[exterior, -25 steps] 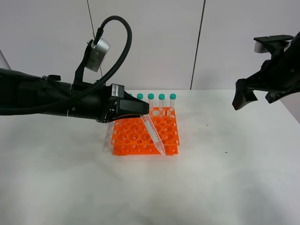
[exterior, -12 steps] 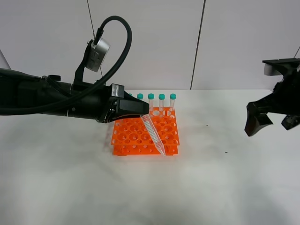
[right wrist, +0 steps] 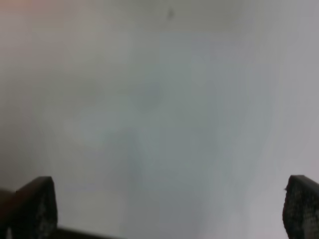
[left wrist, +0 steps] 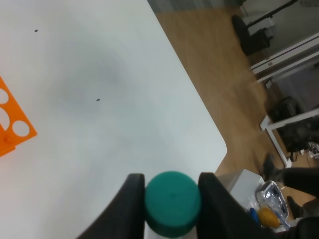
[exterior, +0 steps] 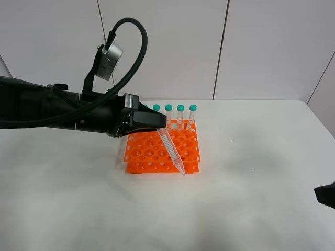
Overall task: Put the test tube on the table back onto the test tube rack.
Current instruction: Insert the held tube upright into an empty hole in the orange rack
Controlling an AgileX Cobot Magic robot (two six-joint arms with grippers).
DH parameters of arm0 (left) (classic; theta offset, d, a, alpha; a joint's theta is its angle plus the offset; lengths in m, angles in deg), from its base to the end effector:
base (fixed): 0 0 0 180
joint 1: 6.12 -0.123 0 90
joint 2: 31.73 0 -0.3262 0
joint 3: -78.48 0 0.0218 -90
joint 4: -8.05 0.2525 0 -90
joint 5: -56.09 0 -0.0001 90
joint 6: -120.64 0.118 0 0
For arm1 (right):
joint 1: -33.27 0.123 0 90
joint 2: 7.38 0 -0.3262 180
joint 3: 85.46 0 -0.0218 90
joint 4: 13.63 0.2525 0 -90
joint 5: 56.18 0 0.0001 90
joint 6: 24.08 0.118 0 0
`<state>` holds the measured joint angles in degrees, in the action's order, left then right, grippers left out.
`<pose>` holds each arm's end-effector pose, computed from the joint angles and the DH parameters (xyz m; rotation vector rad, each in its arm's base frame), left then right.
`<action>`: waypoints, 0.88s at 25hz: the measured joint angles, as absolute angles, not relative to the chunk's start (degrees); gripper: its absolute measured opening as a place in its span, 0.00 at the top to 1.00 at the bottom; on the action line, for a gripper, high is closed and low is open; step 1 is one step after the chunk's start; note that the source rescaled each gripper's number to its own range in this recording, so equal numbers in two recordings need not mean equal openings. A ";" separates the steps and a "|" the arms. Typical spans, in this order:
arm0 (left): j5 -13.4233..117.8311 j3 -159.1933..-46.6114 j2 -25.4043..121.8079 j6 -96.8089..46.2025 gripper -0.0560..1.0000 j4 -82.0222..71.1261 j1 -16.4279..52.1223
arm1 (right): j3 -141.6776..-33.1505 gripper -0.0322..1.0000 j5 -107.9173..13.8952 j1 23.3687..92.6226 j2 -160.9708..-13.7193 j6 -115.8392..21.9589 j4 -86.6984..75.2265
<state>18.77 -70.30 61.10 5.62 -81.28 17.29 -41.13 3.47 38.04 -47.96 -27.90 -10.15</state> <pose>0.2604 -0.1908 0.2723 0.3822 2.2412 -1.1662 0.0694 0.0120 0.2833 -0.1714 2.5166 0.0852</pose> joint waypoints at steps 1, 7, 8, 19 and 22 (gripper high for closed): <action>18.77 -70.30 61.10 5.62 0.95 -81.28 17.29 | -39.48 0.00 2.44 38.04 -44.25 -27.90 -10.15; 18.77 -70.30 61.10 5.62 0.95 -81.04 17.29 | -35.97 0.00 2.26 38.04 -24.71 -27.90 -10.39; 18.77 -70.30 61.10 5.62 0.95 -80.91 17.29 | -35.97 0.00 2.26 38.04 -22.79 -27.90 -10.39; 18.71 -70.30 61.10 5.62 0.95 -80.84 17.29 | -35.97 0.00 2.26 38.04 -13.87 -27.74 -11.06; 18.71 -70.30 61.02 5.57 0.95 -80.84 17.29 | -35.97 0.00 2.26 38.04 -13.87 -27.74 -11.06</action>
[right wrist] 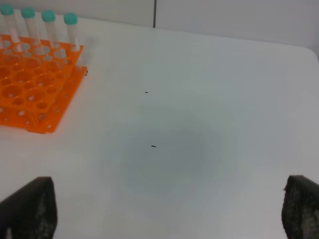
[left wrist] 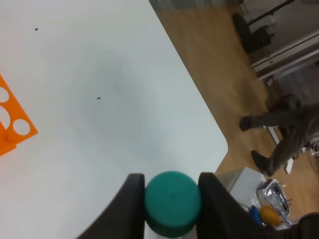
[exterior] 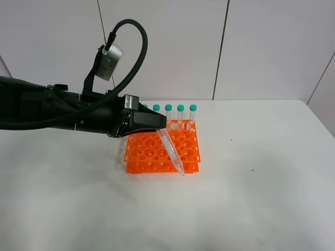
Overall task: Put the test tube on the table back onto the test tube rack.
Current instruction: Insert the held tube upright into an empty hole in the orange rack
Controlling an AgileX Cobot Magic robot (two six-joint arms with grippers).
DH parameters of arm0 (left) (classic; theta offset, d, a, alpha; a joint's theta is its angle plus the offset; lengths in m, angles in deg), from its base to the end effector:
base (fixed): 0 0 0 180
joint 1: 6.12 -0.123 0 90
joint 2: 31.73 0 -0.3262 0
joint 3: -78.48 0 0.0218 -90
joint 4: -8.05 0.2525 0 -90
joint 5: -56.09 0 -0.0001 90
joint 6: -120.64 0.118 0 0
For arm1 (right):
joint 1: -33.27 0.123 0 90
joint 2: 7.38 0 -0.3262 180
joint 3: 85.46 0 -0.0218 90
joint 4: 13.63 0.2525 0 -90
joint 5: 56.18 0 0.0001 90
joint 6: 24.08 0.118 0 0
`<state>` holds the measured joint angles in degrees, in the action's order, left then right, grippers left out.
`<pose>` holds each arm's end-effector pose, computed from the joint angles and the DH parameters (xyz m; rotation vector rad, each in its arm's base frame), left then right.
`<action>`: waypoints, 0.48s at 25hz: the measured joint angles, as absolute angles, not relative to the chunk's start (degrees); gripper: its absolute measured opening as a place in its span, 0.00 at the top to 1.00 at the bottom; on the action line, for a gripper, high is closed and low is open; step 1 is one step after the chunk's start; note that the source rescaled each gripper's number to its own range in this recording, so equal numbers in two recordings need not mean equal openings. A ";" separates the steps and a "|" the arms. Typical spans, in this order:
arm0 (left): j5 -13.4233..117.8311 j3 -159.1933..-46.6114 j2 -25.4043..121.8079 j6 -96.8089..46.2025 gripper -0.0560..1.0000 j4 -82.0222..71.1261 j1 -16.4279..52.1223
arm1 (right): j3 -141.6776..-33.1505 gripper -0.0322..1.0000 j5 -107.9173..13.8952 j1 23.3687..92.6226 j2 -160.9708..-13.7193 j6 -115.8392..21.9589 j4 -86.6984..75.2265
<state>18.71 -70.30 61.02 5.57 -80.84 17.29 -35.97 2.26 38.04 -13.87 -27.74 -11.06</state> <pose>0.2598 -0.1906 0.2723 0.3909 2.2420 -1.1627 -0.0200 0.0029 0.2704 -0.1479 1.9913 0.0657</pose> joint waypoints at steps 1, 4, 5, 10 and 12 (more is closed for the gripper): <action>18.66 -70.30 60.90 5.03 0.95 -80.83 17.29 | -35.97 0.00 2.26 38.04 -13.87 -27.72 -11.06; 18.72 -70.30 58.66 2.17 0.95 -80.63 16.71 | -35.97 0.00 2.26 38.04 -13.87 -27.72 -11.06; 18.71 -70.30 57.16 1.24 0.95 -80.63 16.46 | -35.97 0.00 2.26 38.04 -13.87 -27.72 -11.06; 18.98 -70.30 49.48 0.10 0.95 -80.69 16.02 | -35.97 0.00 2.26 38.04 -13.87 -27.72 -11.06; 19.19 -70.30 46.87 0.18 0.95 -80.64 16.02 | -35.97 0.00 2.26 38.04 -13.87 -27.72 -11.06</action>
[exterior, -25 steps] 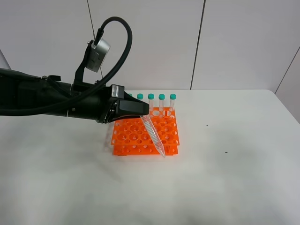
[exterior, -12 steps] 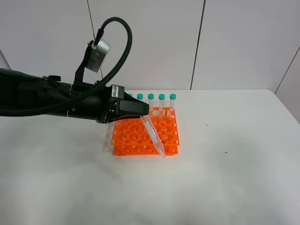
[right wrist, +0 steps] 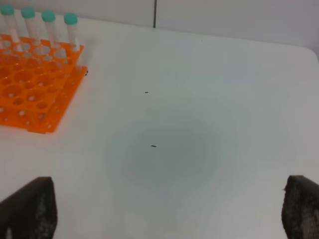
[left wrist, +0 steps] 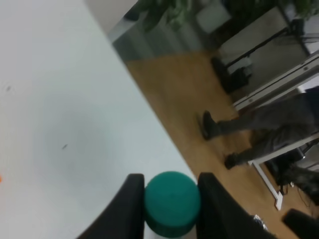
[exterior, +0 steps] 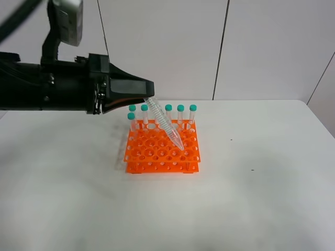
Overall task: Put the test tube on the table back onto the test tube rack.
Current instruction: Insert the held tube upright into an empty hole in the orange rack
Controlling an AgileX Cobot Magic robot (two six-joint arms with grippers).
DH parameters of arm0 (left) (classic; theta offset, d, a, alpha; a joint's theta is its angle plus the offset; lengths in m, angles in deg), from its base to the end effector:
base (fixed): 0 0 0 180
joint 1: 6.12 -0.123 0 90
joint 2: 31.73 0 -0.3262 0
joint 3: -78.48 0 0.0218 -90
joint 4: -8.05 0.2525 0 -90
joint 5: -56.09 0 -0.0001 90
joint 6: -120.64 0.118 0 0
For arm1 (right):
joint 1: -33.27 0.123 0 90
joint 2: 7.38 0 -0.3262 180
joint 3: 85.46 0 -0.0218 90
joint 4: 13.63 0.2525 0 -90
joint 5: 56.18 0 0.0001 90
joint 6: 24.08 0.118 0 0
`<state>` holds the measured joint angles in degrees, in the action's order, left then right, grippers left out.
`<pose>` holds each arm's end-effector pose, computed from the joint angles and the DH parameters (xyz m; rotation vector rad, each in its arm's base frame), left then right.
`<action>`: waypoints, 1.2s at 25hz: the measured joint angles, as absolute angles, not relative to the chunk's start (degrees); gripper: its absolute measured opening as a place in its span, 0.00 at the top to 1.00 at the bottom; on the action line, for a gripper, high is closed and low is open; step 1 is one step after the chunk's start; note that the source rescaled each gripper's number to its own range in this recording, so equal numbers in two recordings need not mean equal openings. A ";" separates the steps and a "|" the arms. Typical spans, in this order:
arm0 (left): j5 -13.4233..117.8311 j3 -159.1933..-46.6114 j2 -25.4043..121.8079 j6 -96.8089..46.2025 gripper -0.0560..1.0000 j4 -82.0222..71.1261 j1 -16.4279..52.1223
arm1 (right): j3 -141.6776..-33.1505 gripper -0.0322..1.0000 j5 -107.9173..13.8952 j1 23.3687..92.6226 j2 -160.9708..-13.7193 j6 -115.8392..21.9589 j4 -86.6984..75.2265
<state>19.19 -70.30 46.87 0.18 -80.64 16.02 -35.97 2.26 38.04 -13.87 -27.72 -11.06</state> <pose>0.2221 -0.1669 0.3442 0.3427 2.0229 -1.1953 -0.0200 0.0029 0.2704 -0.1476 1.9914 0.0660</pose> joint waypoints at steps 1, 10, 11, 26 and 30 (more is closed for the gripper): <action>19.85 -70.30 45.60 0.45 0.95 -80.64 16.02 | -35.97 0.00 2.26 38.04 -13.87 -27.72 -11.06; 33.02 -70.30 41.21 8.08 0.95 -76.32 16.30 | -35.97 0.00 2.26 38.04 -13.87 -27.72 -11.06; 35.78 -70.41 40.91 7.65 0.95 -72.30 16.85 | -35.97 0.00 2.26 38.04 -13.87 -27.72 -11.06; 72.88 -71.72 50.78 -47.08 0.95 2.97 29.03 | -35.97 0.00 2.26 38.04 -13.87 -27.72 -11.08; 73.88 -72.88 58.43 -49.57 0.95 3.95 29.91 | -35.97 0.00 2.26 38.04 -13.87 -27.72 -11.13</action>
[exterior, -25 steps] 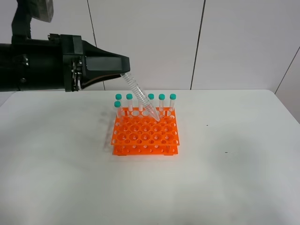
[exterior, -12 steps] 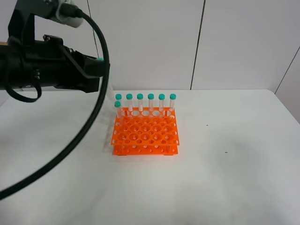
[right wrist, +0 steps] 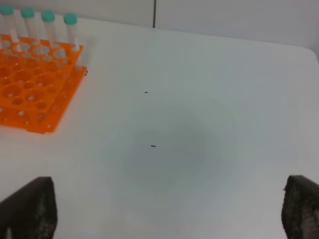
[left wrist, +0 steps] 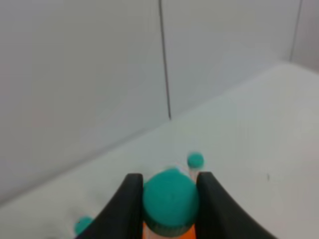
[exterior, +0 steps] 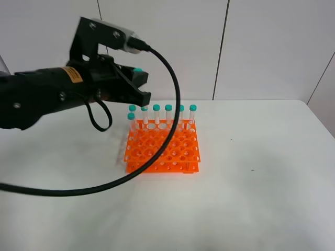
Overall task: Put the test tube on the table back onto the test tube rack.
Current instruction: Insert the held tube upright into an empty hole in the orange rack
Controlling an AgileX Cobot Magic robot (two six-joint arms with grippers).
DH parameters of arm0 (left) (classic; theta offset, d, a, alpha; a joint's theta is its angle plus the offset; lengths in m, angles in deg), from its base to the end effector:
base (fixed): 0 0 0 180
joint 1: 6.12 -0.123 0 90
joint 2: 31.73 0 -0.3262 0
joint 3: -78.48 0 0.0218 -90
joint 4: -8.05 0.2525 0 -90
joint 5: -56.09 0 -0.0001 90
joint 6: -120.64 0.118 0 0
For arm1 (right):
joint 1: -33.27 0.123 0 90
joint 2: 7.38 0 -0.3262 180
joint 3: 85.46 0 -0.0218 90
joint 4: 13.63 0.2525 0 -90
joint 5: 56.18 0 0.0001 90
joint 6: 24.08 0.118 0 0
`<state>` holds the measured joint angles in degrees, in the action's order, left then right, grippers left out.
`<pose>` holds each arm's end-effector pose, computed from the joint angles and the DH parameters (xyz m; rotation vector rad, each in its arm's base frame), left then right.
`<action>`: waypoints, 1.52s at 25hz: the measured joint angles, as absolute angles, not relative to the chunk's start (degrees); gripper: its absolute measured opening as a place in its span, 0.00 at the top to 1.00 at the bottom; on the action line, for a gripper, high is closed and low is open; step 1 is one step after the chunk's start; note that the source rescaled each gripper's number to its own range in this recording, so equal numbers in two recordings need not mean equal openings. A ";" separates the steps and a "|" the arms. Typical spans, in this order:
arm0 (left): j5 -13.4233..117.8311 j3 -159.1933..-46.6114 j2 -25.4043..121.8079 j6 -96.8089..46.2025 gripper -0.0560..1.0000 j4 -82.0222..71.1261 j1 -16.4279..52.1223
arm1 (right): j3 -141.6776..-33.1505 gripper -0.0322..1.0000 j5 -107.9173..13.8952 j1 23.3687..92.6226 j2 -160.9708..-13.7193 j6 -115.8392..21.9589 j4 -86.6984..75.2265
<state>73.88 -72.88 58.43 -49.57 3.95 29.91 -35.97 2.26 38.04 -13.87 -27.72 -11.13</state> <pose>0.2833 -0.2029 0.3239 0.6209 1.6658 -0.3620 -0.0200 0.0027 0.2704 -0.1475 1.9914 0.0645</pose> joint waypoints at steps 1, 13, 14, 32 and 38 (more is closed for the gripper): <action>73.73 -73.65 60.22 -50.42 0.95 3.99 29.98 | -35.97 0.00 2.26 38.04 -13.87 -27.72 -11.13; 73.38 -82.82 76.12 -54.00 0.95 7.55 24.96 | -35.97 0.00 2.26 38.04 -13.82 -27.72 -11.13; 73.38 -82.91 76.67 -54.54 0.95 8.05 24.34 | -35.97 0.00 2.26 38.04 -13.82 -27.72 -11.13; 76.94 -83.02 82.94 -55.23 0.95 10.31 23.23 | -35.97 0.00 2.26 38.04 -13.82 -27.72 -11.20; 78.22 -83.02 84.57 -54.86 0.95 10.31 23.18 | -35.97 0.00 2.26 38.04 -13.82 -27.72 -11.20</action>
